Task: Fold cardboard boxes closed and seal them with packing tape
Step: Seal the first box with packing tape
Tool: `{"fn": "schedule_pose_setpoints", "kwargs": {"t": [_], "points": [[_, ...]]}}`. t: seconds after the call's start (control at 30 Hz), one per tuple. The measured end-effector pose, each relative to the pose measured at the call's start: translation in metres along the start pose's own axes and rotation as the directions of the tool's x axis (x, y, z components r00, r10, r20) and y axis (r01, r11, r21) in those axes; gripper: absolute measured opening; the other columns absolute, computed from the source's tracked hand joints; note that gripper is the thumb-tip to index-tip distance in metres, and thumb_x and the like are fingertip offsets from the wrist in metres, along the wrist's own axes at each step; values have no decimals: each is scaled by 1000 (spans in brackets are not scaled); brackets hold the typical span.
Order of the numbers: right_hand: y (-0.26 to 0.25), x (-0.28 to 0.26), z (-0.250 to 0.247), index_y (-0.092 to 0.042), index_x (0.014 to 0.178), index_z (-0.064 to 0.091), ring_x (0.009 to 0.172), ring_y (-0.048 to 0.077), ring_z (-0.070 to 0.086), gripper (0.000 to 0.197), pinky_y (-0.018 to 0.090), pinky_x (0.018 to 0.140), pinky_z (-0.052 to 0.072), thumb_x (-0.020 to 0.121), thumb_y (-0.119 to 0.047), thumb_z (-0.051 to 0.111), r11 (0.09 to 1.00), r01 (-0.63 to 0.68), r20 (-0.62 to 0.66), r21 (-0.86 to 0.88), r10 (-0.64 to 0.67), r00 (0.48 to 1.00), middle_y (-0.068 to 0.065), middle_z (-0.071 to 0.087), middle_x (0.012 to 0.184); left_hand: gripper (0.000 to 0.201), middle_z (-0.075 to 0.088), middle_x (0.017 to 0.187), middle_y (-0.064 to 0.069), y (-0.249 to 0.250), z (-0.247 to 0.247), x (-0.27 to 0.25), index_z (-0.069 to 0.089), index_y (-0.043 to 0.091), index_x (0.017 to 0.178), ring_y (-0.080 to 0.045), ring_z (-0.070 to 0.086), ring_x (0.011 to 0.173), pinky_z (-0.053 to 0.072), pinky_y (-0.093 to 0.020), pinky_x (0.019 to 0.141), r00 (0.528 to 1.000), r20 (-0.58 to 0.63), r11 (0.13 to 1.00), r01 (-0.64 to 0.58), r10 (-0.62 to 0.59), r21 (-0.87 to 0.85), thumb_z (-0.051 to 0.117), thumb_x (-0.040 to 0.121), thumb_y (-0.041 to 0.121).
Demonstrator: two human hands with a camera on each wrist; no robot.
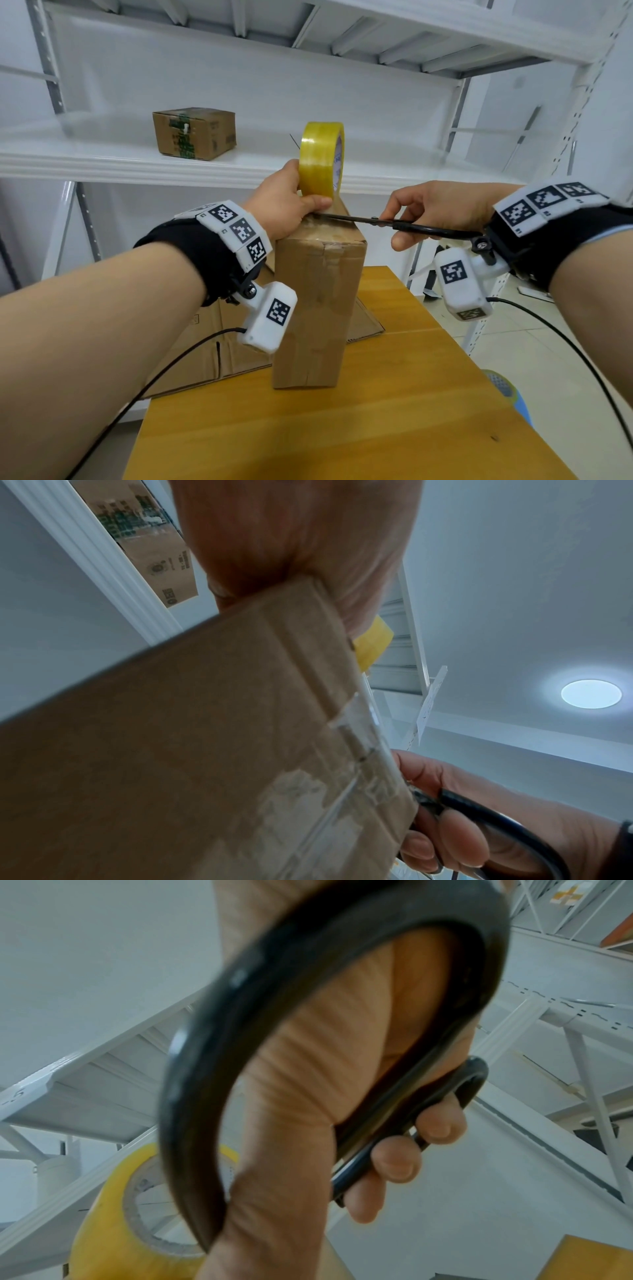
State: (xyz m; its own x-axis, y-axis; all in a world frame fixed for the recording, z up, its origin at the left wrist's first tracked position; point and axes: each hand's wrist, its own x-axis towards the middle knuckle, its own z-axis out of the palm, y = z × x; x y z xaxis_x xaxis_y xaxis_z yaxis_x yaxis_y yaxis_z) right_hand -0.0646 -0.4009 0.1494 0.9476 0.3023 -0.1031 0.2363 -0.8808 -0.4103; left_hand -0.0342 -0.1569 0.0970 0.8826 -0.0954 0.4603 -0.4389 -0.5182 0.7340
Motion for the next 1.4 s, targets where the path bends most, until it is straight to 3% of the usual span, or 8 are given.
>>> {"fn": "schedule_pose_setpoints", "kwargs": {"t": [0.4,0.57,0.7,0.8,0.87,1.0,1.23,1.4], "points": [[3,6,0,-27,100,69,51,9,41,53,24,54,37,54,-44,88,997,47,13,67,-48,999,-2,60,71,49,63,117,6,1,0,-1,52,21,126,-10,56,107,42,-25,90,1000,-12,1000,-16,16,8,76,84,26],[0,7,-4,-31,103,65,56,3,52,50,30,70,43,60,-52,82,998,53,27,-15,-53,998,-7,62,73,50,62,117,5,2,0,-1,51,20,129,-11,55,108,44,-29,94,1000,-24,1000,-7,7,5,75,85,27],[-4,9,-3,-40,100,64,89,13,61,57,41,95,46,60,-79,75,991,36,59,-126,-29,998,-5,70,97,50,62,115,4,4,1,-1,50,20,129,-13,57,104,47,-31,92,999,-38,1000,1,-1,7,74,86,29],[-5,9,-2,-40,94,68,99,13,62,54,44,101,44,58,-79,76,992,50,58,-113,-44,997,-9,70,101,51,62,115,5,4,2,-1,49,21,130,-13,57,106,47,-32,94,999,-39,1000,2,-1,16,74,86,30],[-4,9,-3,-38,92,71,84,15,60,54,36,86,49,57,-79,78,995,63,57,-78,-58,997,-8,69,93,52,62,116,5,4,2,-1,49,21,130,-12,56,106,46,-31,93,999,-40,1000,0,1,19,74,86,30],[-2,9,-5,-32,93,74,60,16,38,65,23,52,35,47,-77,81,996,84,68,-9,-83,994,6,50,73,52,59,112,8,3,2,0,49,20,132,-11,54,104,43,-27,90,999,-46,1000,-2,3,23,73,86,29],[3,8,-9,-23,98,76,49,13,36,53,21,46,33,59,-58,82,995,99,74,22,-101,992,-1,47,56,52,60,114,6,3,4,0,49,20,131,-11,54,104,42,-26,88,999,-37,999,-6,8,46,73,86,29],[4,6,-6,-31,100,75,53,16,42,59,21,51,41,59,-73,79,994,112,55,-6,-111,992,4,53,66,53,60,115,4,4,5,1,47,20,133,-14,54,104,43,-28,89,999,-43,998,-2,5,57,72,87,30]]}}
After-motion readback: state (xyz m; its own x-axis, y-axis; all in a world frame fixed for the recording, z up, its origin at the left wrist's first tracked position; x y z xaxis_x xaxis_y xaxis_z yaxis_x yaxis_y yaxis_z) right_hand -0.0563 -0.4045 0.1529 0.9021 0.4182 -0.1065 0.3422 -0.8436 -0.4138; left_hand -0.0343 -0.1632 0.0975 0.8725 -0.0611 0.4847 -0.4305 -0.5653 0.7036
